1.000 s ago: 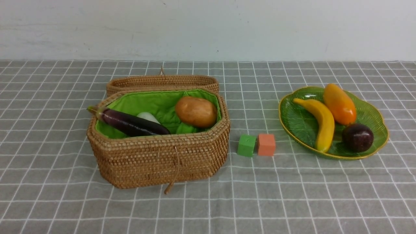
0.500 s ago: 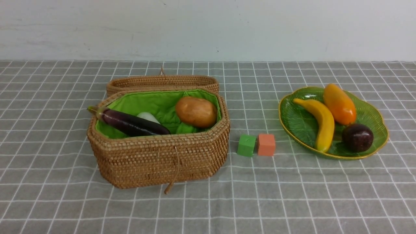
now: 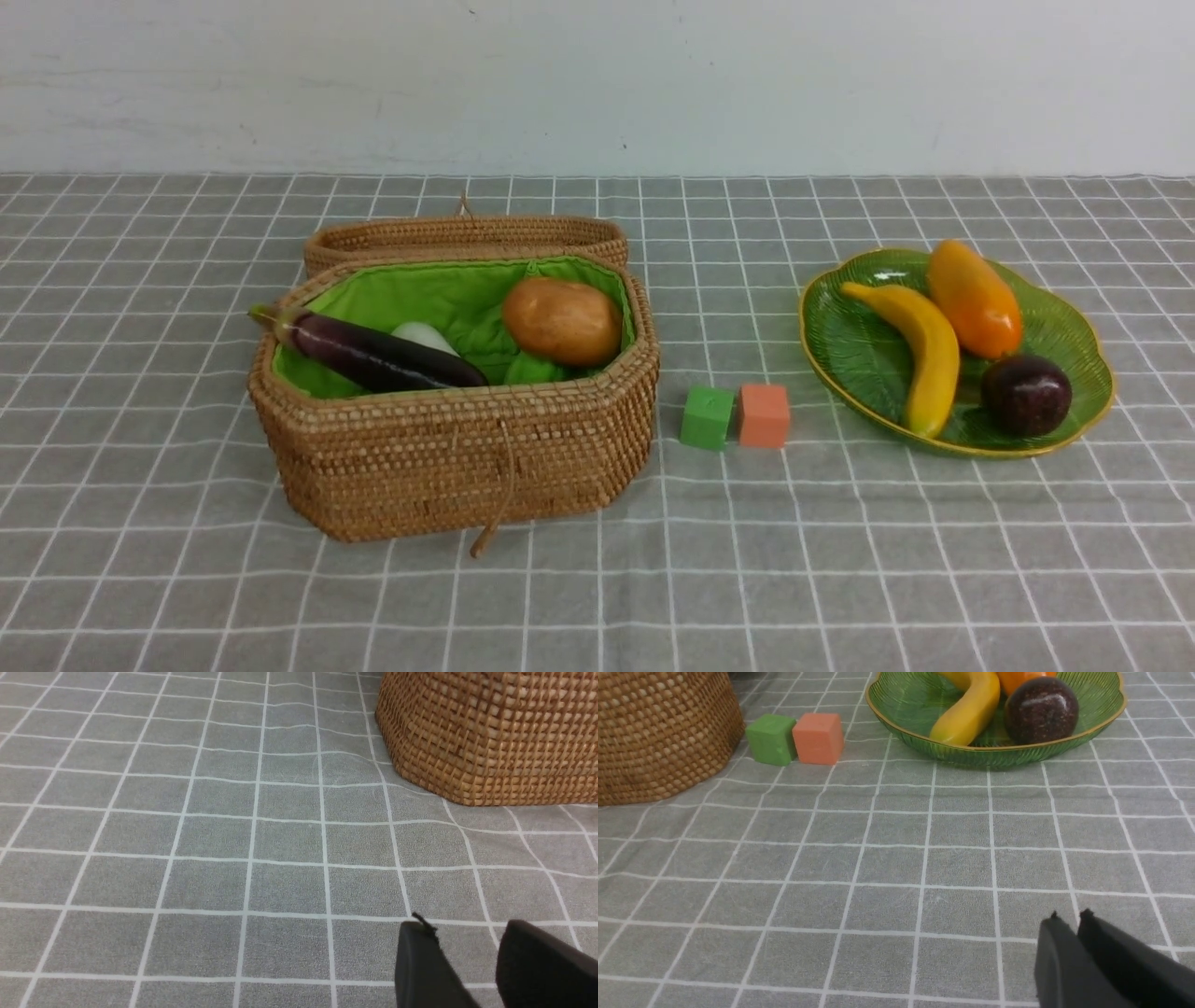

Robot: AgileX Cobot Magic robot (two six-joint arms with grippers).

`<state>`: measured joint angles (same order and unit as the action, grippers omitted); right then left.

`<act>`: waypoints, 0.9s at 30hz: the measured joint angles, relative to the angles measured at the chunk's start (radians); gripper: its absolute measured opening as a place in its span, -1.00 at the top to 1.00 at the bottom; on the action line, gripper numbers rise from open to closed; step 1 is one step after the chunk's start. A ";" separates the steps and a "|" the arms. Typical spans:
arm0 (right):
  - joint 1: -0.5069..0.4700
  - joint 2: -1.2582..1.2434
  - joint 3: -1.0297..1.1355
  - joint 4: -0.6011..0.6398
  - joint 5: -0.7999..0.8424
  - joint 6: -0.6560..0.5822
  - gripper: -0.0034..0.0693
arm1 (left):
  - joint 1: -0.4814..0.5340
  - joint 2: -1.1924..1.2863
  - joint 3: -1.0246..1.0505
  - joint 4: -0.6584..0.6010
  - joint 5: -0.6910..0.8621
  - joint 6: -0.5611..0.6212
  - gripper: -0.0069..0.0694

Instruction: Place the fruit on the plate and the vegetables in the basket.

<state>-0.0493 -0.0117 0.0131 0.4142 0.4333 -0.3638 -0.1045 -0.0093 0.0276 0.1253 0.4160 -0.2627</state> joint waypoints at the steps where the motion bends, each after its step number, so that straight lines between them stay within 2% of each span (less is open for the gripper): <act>1: 0.000 0.000 0.000 0.000 0.000 0.000 0.74 | 0.000 0.000 0.000 0.000 0.000 0.000 0.19; 27: 0.000 0.000 0.000 0.001 0.000 0.000 0.63 | -0.031 0.000 0.001 0.000 -0.023 0.000 0.19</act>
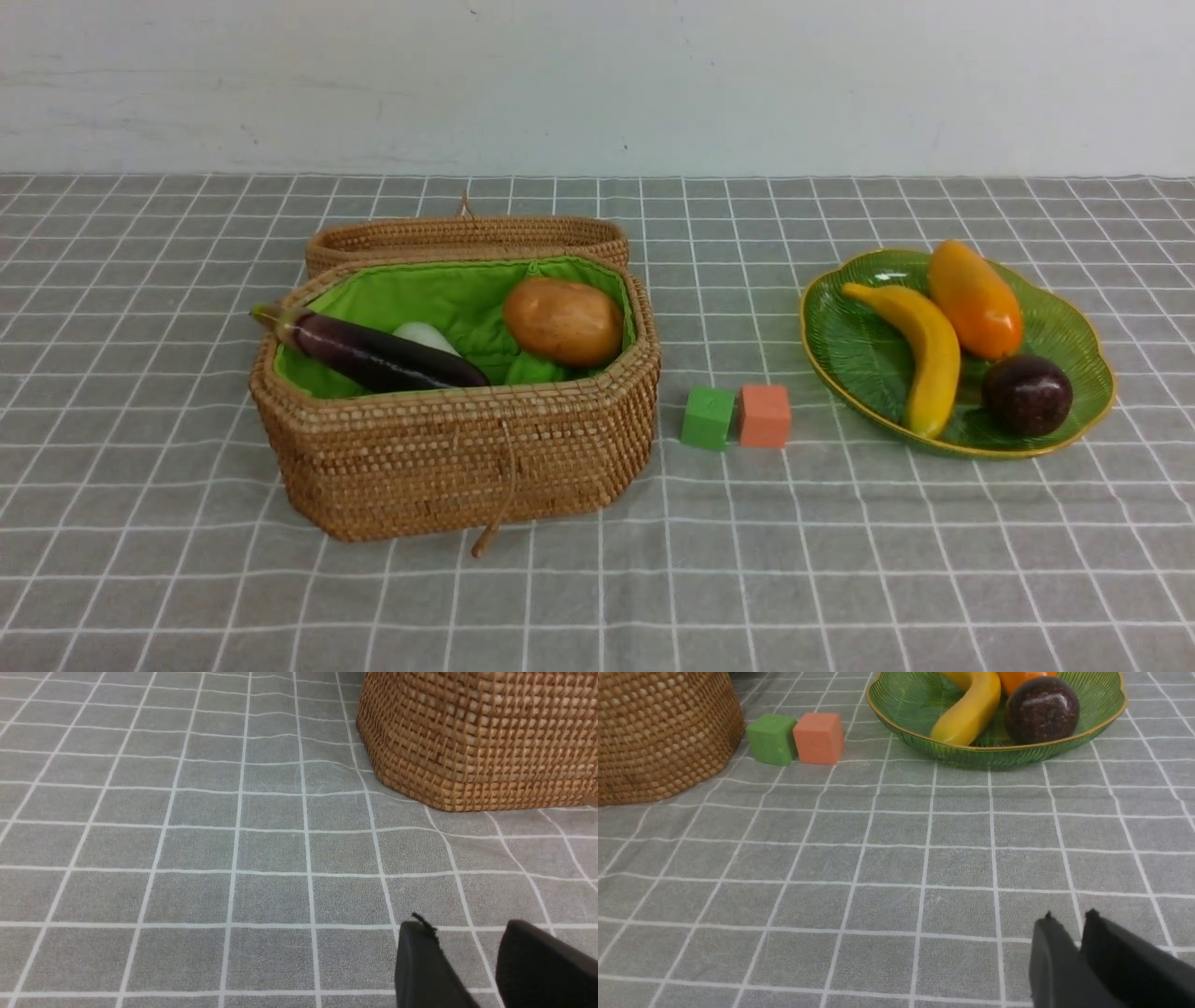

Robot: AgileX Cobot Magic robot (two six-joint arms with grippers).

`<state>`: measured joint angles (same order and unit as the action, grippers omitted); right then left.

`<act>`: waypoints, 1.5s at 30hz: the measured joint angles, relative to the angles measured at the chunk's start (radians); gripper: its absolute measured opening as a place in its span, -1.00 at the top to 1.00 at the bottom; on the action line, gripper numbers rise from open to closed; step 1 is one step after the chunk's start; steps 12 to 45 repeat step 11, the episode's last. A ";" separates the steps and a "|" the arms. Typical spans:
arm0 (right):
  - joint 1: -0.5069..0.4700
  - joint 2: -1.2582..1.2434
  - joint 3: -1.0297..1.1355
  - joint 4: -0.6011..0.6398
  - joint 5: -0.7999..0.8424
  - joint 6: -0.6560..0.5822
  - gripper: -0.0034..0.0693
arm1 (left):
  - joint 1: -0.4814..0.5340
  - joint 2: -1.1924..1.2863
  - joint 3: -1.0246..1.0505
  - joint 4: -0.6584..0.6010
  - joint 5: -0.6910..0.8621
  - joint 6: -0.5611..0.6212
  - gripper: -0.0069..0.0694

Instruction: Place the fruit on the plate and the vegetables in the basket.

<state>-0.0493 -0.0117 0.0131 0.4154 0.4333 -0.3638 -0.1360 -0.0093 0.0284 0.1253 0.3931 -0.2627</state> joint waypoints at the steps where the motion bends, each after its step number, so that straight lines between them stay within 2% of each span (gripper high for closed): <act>1: 0.000 0.000 0.000 0.000 0.000 0.000 0.63 | 0.000 0.000 0.000 0.000 0.000 0.000 0.19; 45: 0.000 0.000 0.000 0.000 0.000 0.000 0.61 | 0.000 0.000 0.000 0.000 -0.001 0.000 0.19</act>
